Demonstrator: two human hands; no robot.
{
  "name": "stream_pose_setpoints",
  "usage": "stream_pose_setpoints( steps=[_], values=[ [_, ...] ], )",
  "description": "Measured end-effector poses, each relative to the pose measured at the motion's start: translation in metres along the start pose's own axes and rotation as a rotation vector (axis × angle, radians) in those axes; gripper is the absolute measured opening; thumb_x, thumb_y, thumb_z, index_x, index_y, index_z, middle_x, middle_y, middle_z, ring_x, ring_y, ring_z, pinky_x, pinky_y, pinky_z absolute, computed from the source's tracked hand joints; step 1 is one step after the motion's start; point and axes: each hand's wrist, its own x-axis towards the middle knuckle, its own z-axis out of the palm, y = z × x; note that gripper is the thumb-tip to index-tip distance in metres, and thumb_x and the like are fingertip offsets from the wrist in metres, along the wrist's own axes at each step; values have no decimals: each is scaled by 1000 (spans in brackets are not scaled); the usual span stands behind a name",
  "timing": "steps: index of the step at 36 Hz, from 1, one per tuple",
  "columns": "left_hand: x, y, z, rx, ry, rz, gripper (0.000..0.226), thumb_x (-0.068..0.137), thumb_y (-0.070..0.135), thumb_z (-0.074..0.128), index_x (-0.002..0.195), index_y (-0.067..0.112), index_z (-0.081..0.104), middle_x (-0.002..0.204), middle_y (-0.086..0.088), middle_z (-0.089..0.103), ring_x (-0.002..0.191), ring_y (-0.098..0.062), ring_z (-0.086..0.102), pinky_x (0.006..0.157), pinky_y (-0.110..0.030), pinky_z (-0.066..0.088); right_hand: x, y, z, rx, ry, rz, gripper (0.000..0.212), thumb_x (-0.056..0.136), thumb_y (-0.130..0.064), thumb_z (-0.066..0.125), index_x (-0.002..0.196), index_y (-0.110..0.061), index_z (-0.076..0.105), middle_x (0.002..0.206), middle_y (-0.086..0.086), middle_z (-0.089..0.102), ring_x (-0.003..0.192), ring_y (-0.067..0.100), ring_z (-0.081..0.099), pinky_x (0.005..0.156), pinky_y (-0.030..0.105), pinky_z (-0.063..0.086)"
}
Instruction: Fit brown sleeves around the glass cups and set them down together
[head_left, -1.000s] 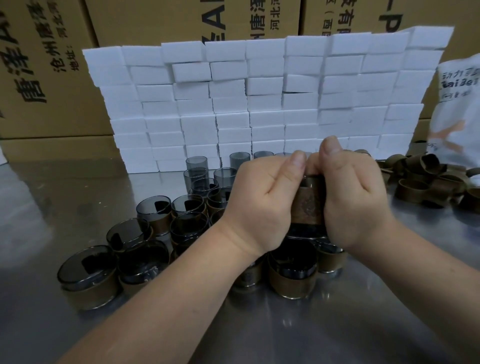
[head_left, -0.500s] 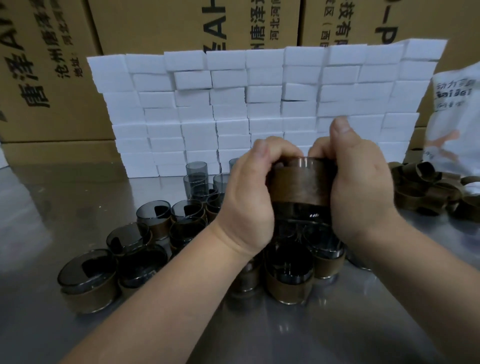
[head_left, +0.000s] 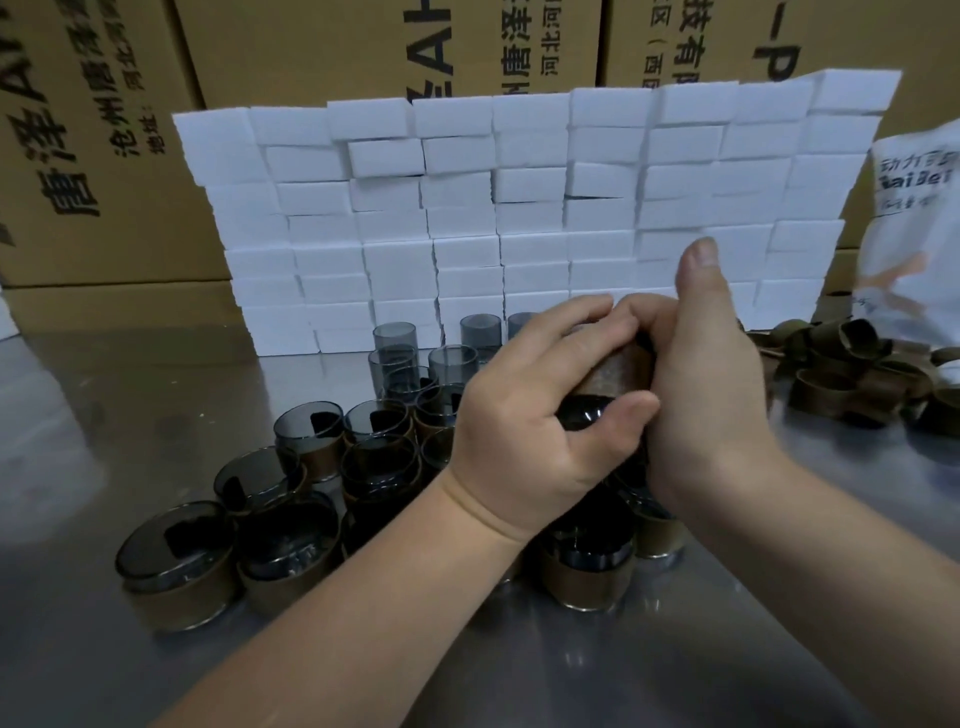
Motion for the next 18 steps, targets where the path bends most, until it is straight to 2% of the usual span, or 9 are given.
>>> stream_pose_setpoints(
  steps=[2,4,7,13,18],
  values=[
    [-1,0,3,-1,42,-5,60,92,47,39,105,-6,65,109,-18,62,101,-19,59,94,-23,45,-1,1,0,7,15,-11,59,78,-61,28,38,-21,46,41,-7,40,42,6,42,44,16,36],
    [-3,1,6,-7,73,-5,47,93,34,43,103,-7,65,105,-14,62,99,-19,60,91,-23,46,-1,1,-1,-15,24,-14,54,78,-61,28,41,-23,38,42,-5,32,42,8,34,41,17,30],
    [-2,2,9,-15,117,-8,37,85,17,42,101,-7,66,103,-8,60,98,-17,60,90,-23,47,0,0,-1,-50,11,-27,57,78,-62,26,39,-22,35,39,-5,33,39,8,34,39,16,29],
    [-1,5,12,7,170,-21,38,86,16,39,98,-3,69,103,-15,67,99,-20,62,90,-30,49,1,-2,-1,-34,8,-2,55,75,-67,26,43,-23,32,38,-6,30,37,9,31,37,15,26],
    [0,6,13,19,194,-35,39,88,16,37,95,-3,70,99,-16,69,98,-22,63,89,-34,50,-1,-4,0,-40,23,-11,59,77,-65,26,38,-21,31,36,-10,29,36,7,31,37,13,27]
  ],
)
